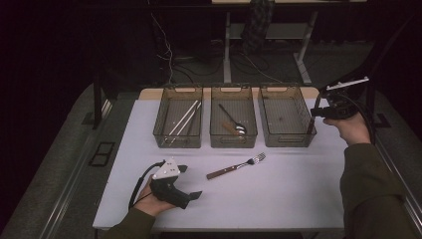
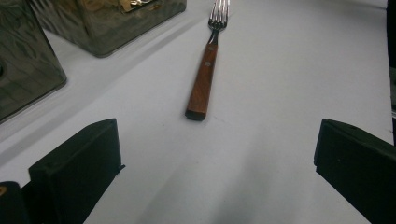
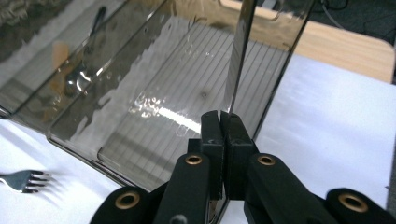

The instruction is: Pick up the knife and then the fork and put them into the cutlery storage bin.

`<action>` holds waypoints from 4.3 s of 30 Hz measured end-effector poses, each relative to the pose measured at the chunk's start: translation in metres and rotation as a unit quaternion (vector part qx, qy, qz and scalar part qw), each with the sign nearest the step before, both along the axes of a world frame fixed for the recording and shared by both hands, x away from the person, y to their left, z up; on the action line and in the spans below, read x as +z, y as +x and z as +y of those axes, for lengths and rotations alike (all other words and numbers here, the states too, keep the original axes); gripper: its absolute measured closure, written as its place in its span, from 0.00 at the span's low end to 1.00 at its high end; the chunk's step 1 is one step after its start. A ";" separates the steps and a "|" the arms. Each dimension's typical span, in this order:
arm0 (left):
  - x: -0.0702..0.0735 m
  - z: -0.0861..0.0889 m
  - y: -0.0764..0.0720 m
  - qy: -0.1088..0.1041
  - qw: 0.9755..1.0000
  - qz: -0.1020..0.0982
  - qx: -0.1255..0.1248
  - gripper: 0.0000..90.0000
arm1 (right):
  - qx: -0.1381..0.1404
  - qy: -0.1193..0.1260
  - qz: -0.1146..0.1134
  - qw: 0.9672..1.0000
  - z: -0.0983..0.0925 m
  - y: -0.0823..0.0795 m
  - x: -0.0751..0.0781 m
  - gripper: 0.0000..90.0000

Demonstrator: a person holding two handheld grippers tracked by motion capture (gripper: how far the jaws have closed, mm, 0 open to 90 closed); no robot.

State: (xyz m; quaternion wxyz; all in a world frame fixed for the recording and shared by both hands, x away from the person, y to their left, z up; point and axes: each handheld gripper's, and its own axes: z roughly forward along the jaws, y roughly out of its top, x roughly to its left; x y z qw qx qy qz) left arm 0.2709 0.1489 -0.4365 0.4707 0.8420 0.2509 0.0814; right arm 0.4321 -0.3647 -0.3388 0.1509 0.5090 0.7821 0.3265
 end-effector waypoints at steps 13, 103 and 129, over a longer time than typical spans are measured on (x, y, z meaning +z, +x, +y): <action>0.001 0.001 0.000 -0.005 1.000 0.003 -0.001 0.00 | 0.011 0.009 -0.017 1.000 0.024 0.026 -0.020 0.98; 0.000 -0.107 0.079 0.062 0.994 0.054 -0.077 0.63 | 0.124 0.069 -0.083 0.986 0.077 -0.167 -0.098 0.11; -0.006 -0.119 0.068 0.102 0.991 0.034 -0.079 0.85 | 0.103 0.097 -0.067 0.988 0.075 -0.159 -0.090 0.10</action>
